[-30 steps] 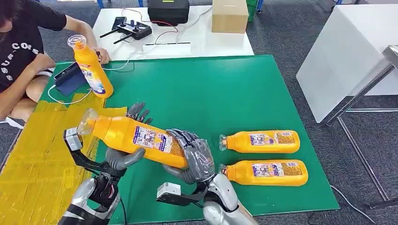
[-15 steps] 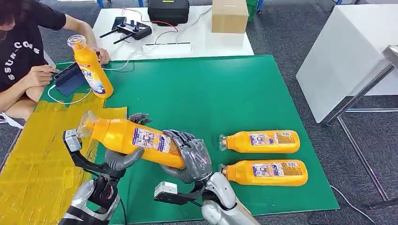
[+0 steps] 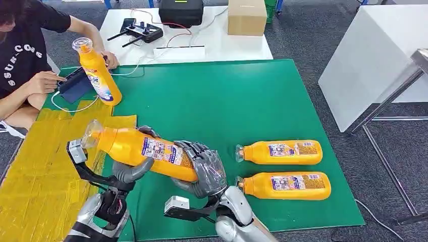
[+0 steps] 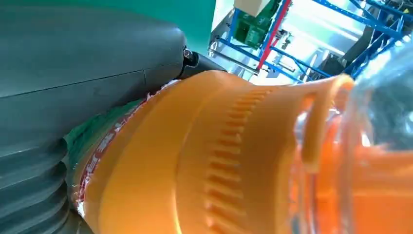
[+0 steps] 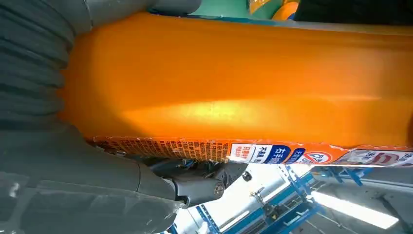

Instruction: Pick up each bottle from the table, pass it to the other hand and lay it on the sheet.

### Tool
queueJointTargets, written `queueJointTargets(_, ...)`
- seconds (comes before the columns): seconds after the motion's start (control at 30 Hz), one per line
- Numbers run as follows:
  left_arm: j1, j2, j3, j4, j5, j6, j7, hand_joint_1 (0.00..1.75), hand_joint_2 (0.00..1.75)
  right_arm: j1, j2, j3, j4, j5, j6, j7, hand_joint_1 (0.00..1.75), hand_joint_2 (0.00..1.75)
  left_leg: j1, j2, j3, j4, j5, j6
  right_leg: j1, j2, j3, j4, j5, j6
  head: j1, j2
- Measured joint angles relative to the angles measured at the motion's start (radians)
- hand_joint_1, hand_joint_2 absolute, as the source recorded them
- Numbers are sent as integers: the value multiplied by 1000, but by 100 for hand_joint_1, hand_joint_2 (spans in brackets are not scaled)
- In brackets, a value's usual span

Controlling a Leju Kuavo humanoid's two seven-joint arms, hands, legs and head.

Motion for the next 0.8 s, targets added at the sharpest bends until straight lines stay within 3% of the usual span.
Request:
queueJointTargets(0.17, -6, -23, 2, -28, -52, 122, -45, 175, 175, 29, 0, -5, -10, -131, -10, -78, 0, 175, 0, -1, -1, 0, 0, 0, 0, 0, 0, 0, 0, 0, 0, 0)
queueJointTargets(0.3, -32, -39, 17, -92, -416, 505, -172, 175, 175, 88, -9, -30, -119, -237, -42, -130, 0, 175, 0, 0, -1, 0, 0, 0, 0, 0, 0, 0, 0, 0, 0, 0)
queueJointTargets(0.43, -74, -24, 67, -113, -821, 761, -178, 175, 175, 161, -33, -83, -285, -272, -44, -151, 0, 175, 0, -4, -1, 0, 1, 0, 0, -3, 0, 0, 0, 0, 0, 0)
queueJointTargets(0.67, -135, -10, 146, -111, -1139, 872, -125, 175, 175, 229, -54, -178, -483, -307, -33, -185, 0, 175, 0, -1, -1, 0, 1, 0, 0, -2, 0, 0, 0, 0, 0, 0)
queueJointTargets(0.8, -184, 11, 158, -87, -1428, 877, 17, 175, 175, 235, -58, -204, -538, -335, -20, -190, 0, 175, 0, -1, -1, 0, 1, 0, 0, -2, 0, 0, 0, 0, 0, 0)
